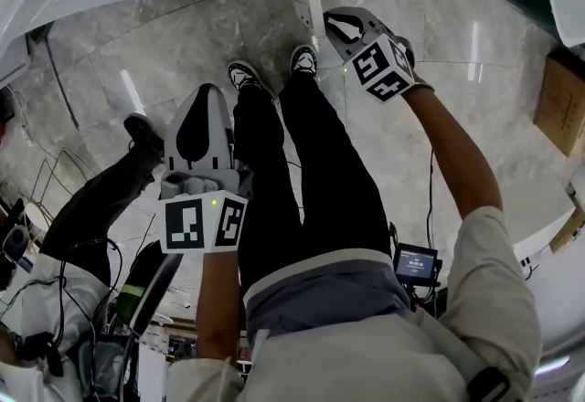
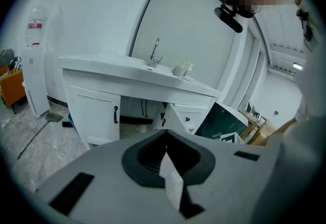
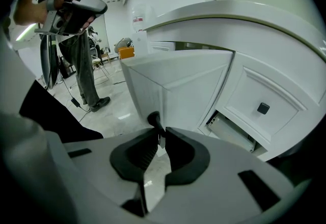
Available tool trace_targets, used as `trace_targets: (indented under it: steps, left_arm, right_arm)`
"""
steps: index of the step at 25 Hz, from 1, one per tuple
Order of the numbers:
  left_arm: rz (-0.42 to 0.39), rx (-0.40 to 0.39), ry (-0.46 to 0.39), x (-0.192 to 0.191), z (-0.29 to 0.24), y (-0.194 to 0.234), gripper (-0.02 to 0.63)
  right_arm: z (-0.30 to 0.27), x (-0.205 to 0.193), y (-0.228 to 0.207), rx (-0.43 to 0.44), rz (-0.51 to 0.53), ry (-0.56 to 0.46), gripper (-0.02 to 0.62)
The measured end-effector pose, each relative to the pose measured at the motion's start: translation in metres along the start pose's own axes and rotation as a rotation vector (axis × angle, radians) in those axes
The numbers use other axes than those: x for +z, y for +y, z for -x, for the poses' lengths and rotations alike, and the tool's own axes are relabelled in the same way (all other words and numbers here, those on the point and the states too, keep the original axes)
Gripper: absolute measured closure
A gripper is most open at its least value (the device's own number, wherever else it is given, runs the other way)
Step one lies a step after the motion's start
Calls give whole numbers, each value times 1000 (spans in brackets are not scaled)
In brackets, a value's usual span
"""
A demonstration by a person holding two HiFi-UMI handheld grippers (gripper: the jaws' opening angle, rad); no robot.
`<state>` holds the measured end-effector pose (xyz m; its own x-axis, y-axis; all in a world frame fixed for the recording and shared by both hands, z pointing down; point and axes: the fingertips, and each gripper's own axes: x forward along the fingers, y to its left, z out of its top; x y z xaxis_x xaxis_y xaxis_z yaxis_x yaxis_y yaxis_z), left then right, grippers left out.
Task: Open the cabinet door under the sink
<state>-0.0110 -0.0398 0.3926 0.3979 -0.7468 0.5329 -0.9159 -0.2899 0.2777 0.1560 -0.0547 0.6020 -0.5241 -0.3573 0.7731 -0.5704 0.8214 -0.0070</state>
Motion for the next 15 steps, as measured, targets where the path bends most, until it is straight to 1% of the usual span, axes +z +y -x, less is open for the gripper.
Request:
trace_targets:
  steps: [3, 8, 12, 15]
  left_arm:
    - [4, 5, 2, 1, 0, -1, 604]
    - [-4, 16, -5, 5, -1, 0, 604]
    - [4, 22, -3, 8, -5, -6, 604]
    - [7, 14, -2, 12, -6, -13, 604]
  right_arm:
    - [5, -4, -2, 7, 23, 12, 548]
    - [0, 2, -4, 9, 66, 8, 549]
    - [5, -7, -9, -10, 47, 18, 548]
    - [15, -14, -12, -25, 5, 28, 548]
